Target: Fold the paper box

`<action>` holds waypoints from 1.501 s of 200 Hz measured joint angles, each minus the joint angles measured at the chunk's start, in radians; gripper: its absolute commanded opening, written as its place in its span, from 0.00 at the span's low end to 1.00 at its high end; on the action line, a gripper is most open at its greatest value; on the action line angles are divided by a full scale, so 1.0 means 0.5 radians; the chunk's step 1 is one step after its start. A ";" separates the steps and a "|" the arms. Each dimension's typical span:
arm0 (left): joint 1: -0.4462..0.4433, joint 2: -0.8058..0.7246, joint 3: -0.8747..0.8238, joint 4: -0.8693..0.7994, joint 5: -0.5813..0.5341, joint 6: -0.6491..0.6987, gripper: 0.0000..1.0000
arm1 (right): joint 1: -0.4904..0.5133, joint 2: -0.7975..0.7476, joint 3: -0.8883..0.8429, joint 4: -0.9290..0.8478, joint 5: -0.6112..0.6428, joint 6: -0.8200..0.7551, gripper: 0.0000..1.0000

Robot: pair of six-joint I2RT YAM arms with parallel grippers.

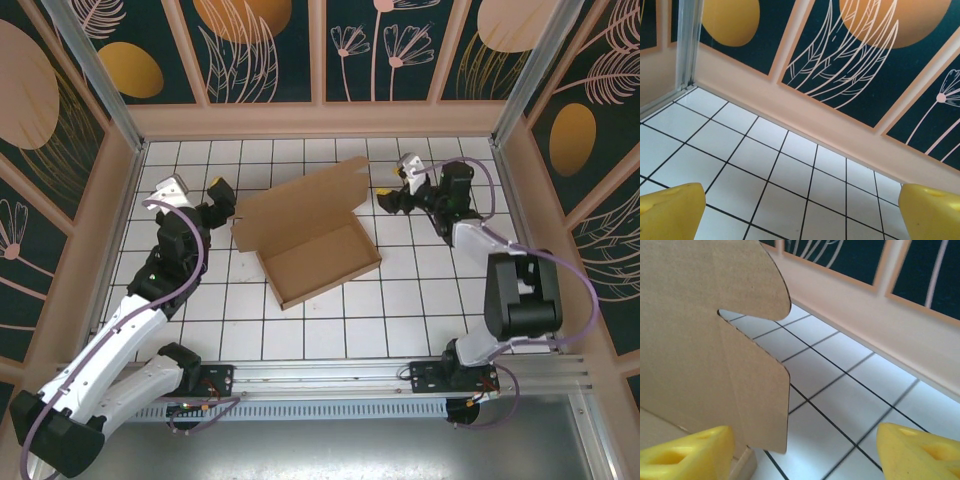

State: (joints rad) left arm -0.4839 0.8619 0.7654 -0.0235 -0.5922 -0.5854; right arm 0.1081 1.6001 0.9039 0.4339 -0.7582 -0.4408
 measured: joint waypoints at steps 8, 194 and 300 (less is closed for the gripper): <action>0.002 0.000 0.000 -0.021 0.001 -0.029 0.99 | -0.001 0.076 0.067 0.011 -0.073 0.001 0.73; 0.172 0.097 0.034 -0.214 -0.061 -0.246 0.90 | 0.095 0.654 0.407 0.229 -0.765 0.108 0.12; 0.763 0.816 0.034 0.375 0.343 -0.376 0.97 | 0.102 0.440 0.100 0.433 -0.639 0.012 0.10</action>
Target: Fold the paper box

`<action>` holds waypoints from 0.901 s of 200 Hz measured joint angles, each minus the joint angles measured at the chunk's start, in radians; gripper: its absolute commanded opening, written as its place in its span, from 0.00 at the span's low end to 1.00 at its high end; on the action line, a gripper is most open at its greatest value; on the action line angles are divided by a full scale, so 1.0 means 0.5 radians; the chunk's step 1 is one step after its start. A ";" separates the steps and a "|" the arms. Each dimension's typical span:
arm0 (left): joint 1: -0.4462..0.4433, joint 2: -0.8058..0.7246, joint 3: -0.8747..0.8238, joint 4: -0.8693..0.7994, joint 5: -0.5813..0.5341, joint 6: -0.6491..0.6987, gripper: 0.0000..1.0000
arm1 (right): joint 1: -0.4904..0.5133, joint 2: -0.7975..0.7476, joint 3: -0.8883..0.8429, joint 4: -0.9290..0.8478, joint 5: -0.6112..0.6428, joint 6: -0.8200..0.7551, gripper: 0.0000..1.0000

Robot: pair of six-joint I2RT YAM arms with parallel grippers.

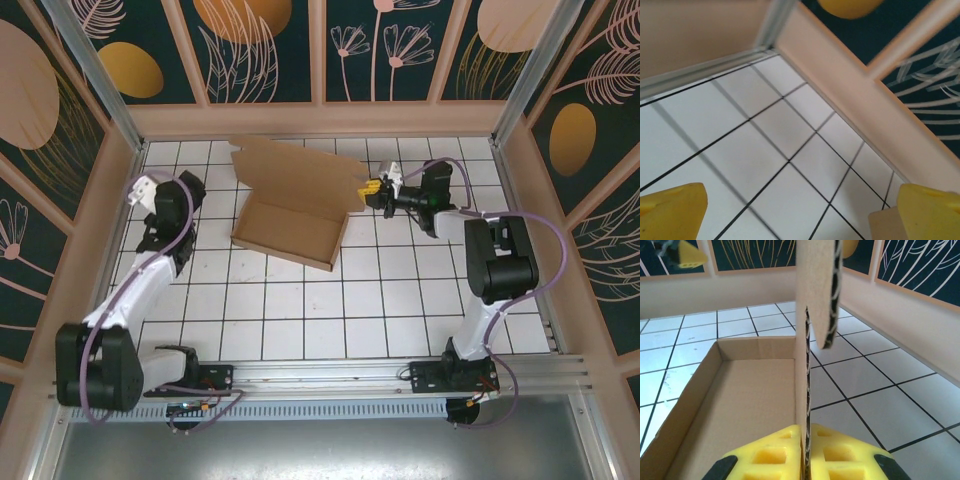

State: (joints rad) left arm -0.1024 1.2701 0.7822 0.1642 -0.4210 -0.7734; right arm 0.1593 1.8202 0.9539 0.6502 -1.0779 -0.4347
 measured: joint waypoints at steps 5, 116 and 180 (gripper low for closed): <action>0.005 0.061 0.021 0.074 0.056 0.060 0.98 | -0.001 -0.011 -0.005 -0.012 0.006 -0.014 0.10; 0.149 0.729 -0.068 1.310 1.228 1.188 0.94 | -0.001 -0.171 -0.076 -0.243 0.026 -0.197 0.03; 0.253 1.099 0.474 1.218 0.717 0.921 0.92 | -0.001 -0.283 -0.204 -0.286 0.038 -0.237 0.03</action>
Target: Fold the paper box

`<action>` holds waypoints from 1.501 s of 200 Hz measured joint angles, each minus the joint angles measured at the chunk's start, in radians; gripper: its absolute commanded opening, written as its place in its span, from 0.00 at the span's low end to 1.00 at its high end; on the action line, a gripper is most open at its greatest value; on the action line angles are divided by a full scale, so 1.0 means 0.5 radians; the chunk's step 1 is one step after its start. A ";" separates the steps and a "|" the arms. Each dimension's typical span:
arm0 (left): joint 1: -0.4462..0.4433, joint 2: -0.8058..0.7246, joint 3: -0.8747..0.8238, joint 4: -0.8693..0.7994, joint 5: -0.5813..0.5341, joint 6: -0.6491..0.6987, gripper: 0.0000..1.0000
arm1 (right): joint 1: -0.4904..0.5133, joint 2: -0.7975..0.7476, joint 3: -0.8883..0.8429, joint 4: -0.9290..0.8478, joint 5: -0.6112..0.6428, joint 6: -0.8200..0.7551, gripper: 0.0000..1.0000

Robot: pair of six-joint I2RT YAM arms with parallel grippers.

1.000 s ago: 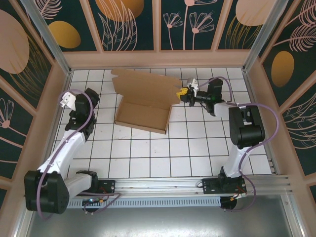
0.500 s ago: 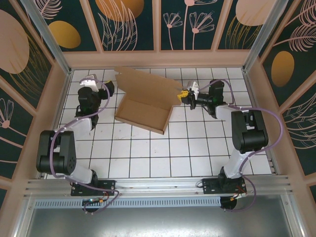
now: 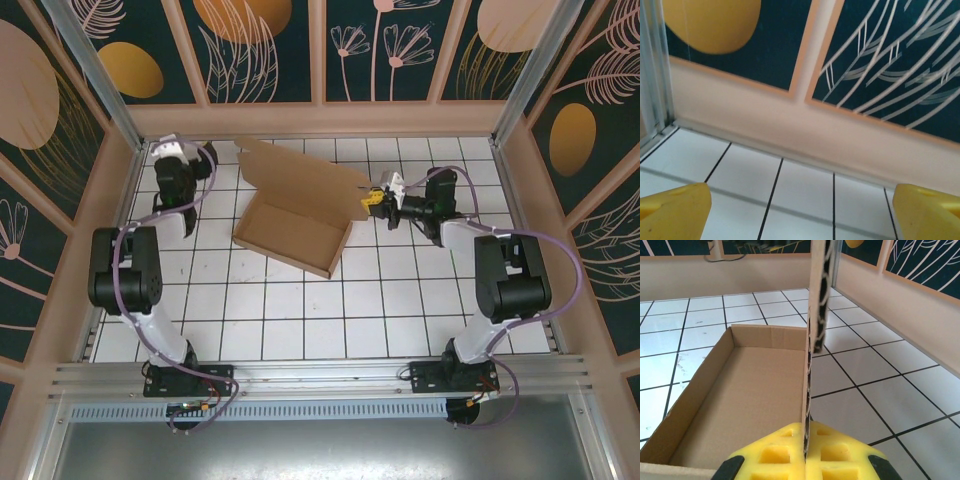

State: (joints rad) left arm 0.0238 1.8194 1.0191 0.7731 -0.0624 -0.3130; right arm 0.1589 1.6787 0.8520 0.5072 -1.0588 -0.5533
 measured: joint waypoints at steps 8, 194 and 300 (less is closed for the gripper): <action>-0.001 0.050 0.070 0.001 0.038 -0.026 0.92 | 0.000 -0.012 -0.012 0.000 0.003 -0.002 0.03; 0.037 0.501 0.285 0.161 1.122 -0.571 0.88 | 0.137 -0.047 -0.087 0.303 0.813 0.311 0.00; 0.046 0.362 -0.052 0.448 1.167 -0.792 0.87 | 0.699 0.136 -0.062 0.700 2.430 0.759 0.25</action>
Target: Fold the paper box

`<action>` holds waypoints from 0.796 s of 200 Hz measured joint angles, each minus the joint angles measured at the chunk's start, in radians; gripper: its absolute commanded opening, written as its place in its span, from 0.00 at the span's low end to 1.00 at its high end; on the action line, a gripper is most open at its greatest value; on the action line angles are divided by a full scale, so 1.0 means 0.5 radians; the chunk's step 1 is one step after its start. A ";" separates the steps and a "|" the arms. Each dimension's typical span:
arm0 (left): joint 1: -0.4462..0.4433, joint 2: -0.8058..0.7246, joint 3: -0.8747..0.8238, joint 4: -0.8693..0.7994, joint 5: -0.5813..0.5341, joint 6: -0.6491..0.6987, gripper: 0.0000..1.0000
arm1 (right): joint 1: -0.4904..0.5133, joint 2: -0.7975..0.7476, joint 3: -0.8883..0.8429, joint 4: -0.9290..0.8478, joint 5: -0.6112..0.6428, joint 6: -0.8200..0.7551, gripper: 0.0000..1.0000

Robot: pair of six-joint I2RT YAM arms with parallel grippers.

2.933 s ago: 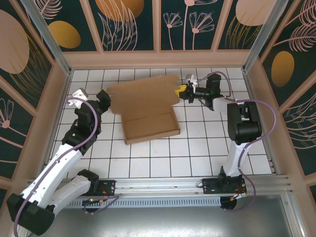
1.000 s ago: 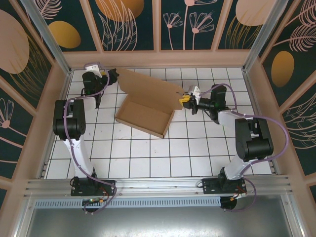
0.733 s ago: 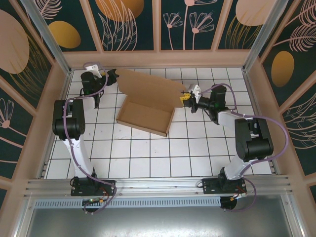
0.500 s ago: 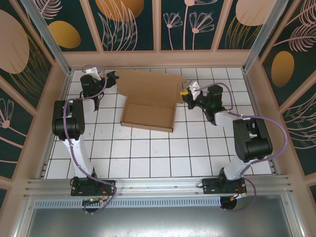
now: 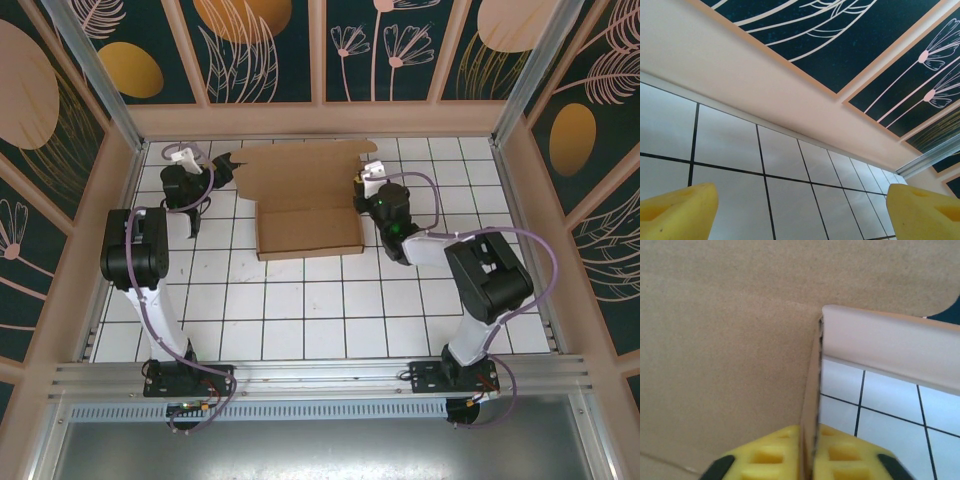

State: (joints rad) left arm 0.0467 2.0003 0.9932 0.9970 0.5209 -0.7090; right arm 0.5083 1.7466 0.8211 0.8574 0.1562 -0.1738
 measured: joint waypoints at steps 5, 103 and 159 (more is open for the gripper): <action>0.000 -0.008 -0.008 0.002 0.000 -0.002 0.87 | 0.009 0.010 0.008 0.003 0.013 0.024 0.27; -0.046 -0.129 -0.076 0.005 0.044 -0.005 0.86 | -0.427 0.016 -0.040 0.043 -0.932 0.099 0.21; -0.047 -0.158 -0.238 0.154 0.027 -0.106 0.84 | -0.334 0.016 -0.035 0.017 -0.832 0.150 0.02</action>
State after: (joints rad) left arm 0.0231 1.9213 0.8742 1.0740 0.5346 -0.7620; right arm 0.3412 1.7546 0.8036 0.8658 -0.2600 -0.0990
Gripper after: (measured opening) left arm 0.845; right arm 0.057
